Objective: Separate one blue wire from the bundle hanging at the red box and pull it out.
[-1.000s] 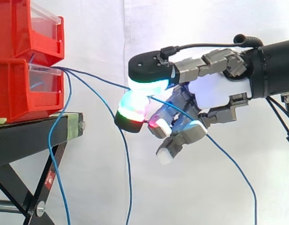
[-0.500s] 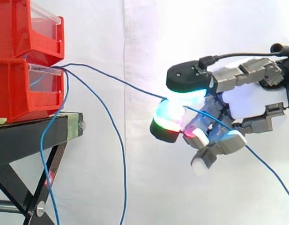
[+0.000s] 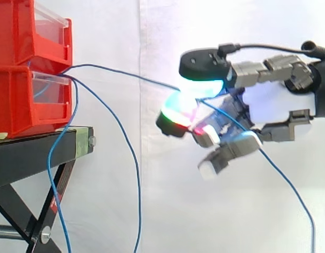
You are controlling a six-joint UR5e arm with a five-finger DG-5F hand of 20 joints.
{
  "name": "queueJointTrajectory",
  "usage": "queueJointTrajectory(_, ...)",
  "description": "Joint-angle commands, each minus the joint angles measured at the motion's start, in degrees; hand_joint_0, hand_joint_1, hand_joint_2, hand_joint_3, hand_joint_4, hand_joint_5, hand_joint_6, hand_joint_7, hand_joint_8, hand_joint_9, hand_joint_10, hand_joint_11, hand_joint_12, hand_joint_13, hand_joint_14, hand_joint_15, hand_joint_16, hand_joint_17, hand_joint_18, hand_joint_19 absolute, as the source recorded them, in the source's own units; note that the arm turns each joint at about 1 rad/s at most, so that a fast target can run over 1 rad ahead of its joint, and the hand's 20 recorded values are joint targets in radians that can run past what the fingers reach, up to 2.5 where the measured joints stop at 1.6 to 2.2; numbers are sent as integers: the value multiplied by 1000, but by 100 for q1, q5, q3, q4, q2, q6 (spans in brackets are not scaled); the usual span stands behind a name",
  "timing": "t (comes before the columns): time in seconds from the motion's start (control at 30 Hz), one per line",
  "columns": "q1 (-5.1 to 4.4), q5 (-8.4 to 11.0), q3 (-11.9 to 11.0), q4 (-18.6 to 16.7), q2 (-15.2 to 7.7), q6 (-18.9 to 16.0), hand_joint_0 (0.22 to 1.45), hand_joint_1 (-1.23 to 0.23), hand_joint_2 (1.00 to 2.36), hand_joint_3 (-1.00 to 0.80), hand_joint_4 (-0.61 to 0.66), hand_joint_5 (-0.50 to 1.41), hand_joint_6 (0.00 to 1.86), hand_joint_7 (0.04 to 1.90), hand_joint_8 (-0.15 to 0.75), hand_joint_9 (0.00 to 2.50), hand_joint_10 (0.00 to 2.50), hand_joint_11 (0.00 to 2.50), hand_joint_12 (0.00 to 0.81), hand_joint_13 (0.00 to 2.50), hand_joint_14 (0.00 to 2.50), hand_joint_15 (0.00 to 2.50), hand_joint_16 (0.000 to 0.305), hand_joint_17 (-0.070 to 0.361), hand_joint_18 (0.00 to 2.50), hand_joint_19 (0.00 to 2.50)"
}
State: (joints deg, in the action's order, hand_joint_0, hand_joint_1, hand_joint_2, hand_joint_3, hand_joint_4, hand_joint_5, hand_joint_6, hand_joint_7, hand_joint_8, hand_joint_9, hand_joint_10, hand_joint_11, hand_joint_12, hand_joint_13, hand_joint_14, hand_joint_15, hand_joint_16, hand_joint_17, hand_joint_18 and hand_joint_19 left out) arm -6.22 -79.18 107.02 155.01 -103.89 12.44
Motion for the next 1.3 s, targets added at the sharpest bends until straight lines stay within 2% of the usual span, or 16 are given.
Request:
queueJointTrajectory(0.0,-2,34,3,-419,0,101,592,-810,1019,-63,-188,-98,831,1027,349,1048,18,1040,454,1364,16,1230,55,124,741,431)
queueJointTrajectory(1.27,-2,43,3,-392,0,127,596,-817,1020,-52,-197,-97,836,1022,344,1040,17,976,443,1338,17,1226,55,124,738,422)
